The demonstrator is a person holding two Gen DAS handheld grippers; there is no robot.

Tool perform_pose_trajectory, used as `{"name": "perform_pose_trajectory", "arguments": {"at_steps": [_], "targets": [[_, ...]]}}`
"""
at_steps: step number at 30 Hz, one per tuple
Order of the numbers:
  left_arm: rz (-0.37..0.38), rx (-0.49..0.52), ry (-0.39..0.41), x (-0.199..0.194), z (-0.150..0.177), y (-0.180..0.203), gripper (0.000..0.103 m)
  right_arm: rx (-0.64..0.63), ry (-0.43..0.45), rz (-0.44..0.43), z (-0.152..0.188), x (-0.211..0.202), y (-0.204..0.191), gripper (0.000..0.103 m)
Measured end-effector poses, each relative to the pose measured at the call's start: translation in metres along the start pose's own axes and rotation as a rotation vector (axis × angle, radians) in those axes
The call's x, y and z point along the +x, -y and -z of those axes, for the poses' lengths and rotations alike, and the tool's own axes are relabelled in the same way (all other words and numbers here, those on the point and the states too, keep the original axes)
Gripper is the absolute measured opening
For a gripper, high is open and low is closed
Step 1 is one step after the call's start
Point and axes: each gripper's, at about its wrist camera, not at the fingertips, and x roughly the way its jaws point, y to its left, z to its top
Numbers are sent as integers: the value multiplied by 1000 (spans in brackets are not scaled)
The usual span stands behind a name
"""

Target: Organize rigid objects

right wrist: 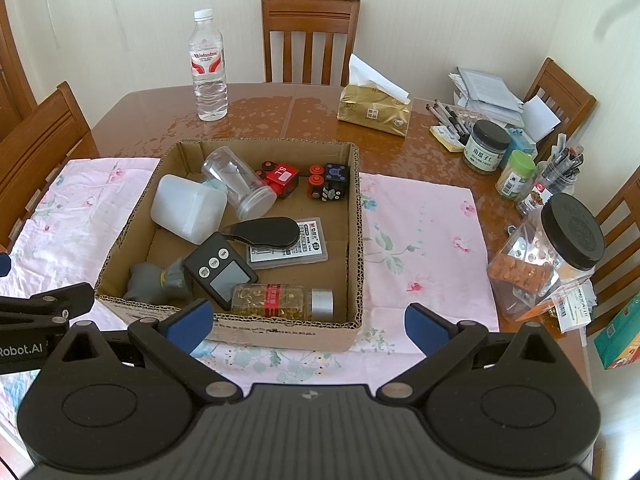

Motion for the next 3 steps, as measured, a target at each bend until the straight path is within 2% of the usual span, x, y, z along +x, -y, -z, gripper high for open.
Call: {"name": "perform_pose_trajectory", "arguments": {"at_steps": [3], "targets": [[1,0,0,0,0,0,96,0,0,0,0,0,0,103]]}}
